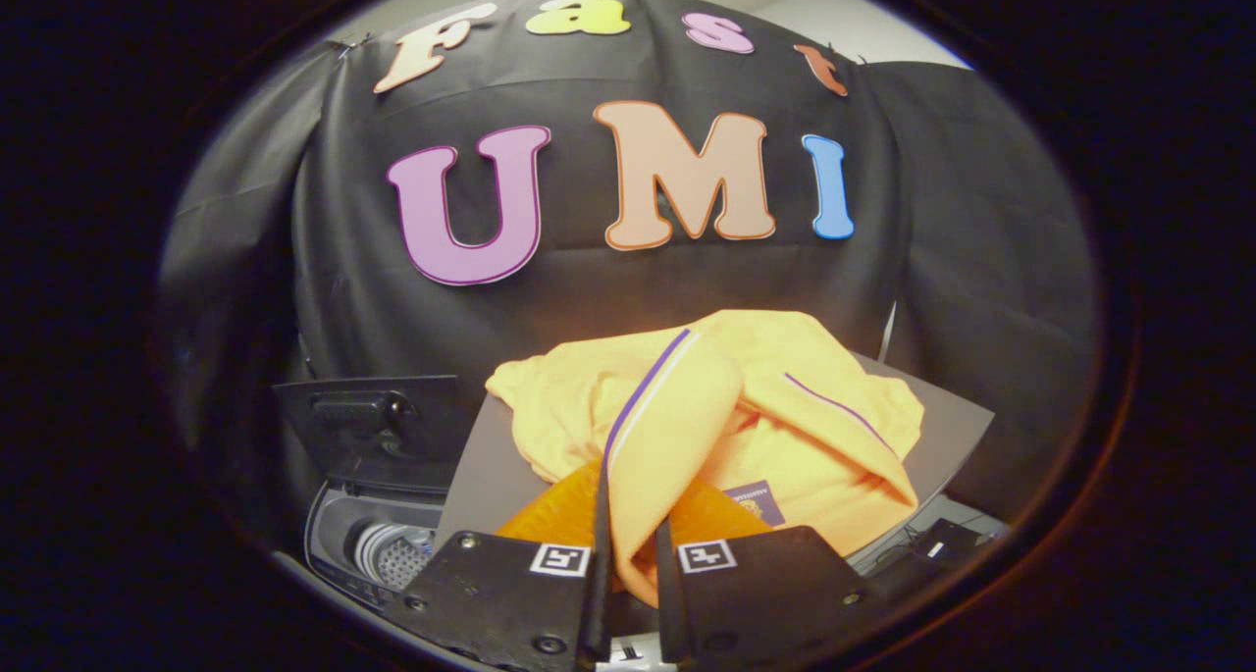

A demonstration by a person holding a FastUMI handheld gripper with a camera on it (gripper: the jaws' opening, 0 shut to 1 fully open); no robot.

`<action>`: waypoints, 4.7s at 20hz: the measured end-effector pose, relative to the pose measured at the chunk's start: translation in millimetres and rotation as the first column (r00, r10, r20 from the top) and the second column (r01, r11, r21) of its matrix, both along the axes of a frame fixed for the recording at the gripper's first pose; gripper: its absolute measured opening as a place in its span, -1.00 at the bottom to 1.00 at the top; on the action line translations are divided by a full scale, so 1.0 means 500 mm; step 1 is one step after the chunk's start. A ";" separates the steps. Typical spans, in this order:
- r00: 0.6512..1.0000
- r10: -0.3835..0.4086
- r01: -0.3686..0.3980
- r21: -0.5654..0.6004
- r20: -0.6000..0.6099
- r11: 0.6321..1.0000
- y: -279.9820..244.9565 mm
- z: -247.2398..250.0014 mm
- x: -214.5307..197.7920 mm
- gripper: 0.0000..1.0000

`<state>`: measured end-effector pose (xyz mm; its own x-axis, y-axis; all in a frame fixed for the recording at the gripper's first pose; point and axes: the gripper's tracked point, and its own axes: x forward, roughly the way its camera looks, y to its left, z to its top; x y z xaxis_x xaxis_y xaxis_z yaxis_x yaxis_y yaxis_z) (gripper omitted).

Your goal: Put the clothes into the washing machine and then close the washing machine lid.

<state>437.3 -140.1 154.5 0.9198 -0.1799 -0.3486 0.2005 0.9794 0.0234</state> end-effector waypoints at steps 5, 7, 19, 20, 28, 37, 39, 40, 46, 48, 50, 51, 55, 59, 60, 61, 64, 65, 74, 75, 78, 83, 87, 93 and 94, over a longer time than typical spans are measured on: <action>0.997 0.049 -0.049 -0.012 0.053 0.999 0.062 0.075 0.017 -0.77; 0.994 0.081 -0.081 -0.006 0.074 0.997 0.108 0.109 0.028 -0.77; 0.958 0.257 -0.265 0.046 0.129 0.963 0.408 0.146 0.076 -0.77; 0.955 0.267 -0.275 0.043 0.132 0.961 0.429 0.140 0.079 -0.77; 0.931 0.340 -0.352 0.081 0.131 0.932 0.575 0.079 0.113 -0.78; 0.927 0.365 -0.376 0.164 0.091 0.912 0.647 0.005 0.133 -0.77; 0.927 0.367 -0.376 0.167 0.081 0.911 0.647 -0.023 0.142 -0.77; 0.927 0.367 -0.374 0.183 0.074 0.909 0.648 -0.038 0.145 -0.77; 0.942 0.331 -0.332 0.255 0.046 0.908 0.670 -0.093 0.165 -0.70; 0.942 0.332 -0.336 0.224 0.054 0.915 0.676 -0.090 0.168 -0.49; 0.936 0.347 -0.351 0.190 0.052 0.917 0.687 -0.086 0.167 -0.14; 0.935 0.355 -0.354 0.168 0.026 0.920 0.687 -0.094 0.160 0.04; 0.922 0.385 -0.378 0.131 -0.032 0.916 0.690 -0.129 0.146 0.65; 0.856 0.449 -0.432 0.120 -0.258 0.894 0.699 -0.207 0.111 0.81; 0.851 0.459 -0.446 0.110 -0.256 0.888 0.700 -0.202 0.117 0.80; 0.860 0.458 -0.448 0.097 -0.224 0.889 0.697 -0.187 0.124 0.82; 0.875 0.455 -0.442 0.108 -0.164 0.890 0.700 -0.145 0.134 0.82; 0.881 0.452 -0.440 0.107 -0.144 0.892 0.701 -0.131 0.137 0.82; 0.931 0.358 -0.362 0.063 0.071 0.930 0.690 -0.018 0.236 0.94; 0.933 0.350 -0.354 0.052 0.080 0.934 0.687 -0.011 0.251 0.94; 0.940 0.329 -0.332 0.023 0.090 0.943 0.683 -0.001 0.297 0.95; 0.960 0.260 -0.265 0.031 0.100 0.964 0.677 0.001 0.378 0.95; 0.966 0.246 -0.249 0.029 0.077 0.968 0.695 -0.023 0.420 0.94; 0.965 0.260 -0.260 -0.010 -0.046 0.965 0.708 -0.083 0.451 0.93; 0.967 0.255 -0.255 -0.011 -0.018 0.967 0.709 -0.067 0.449 0.93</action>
<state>661.9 214.4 120.9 0.9302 0.0555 -0.3628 -0.0559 0.9984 0.0095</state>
